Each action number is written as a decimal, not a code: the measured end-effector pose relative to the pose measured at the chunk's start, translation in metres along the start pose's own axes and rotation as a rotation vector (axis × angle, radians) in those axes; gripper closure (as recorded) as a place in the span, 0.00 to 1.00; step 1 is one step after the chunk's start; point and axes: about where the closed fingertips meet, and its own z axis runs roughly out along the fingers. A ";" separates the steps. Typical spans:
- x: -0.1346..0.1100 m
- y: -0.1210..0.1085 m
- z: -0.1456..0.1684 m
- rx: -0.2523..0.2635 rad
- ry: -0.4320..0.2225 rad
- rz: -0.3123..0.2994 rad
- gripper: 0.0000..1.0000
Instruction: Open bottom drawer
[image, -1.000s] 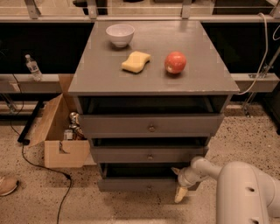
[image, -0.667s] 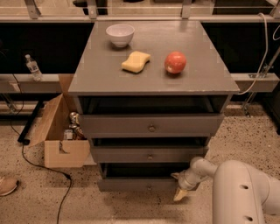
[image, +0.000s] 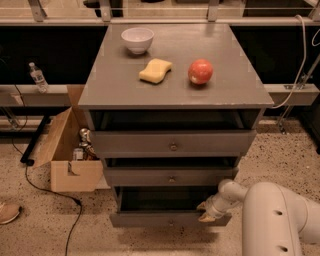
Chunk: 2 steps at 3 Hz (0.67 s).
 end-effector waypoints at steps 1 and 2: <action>-0.001 -0.001 -0.002 0.000 0.000 0.000 0.96; 0.005 0.041 0.006 -0.034 -0.049 0.058 1.00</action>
Offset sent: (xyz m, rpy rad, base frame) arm -0.1301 -0.0297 -0.0171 0.1102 0.1715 -0.1353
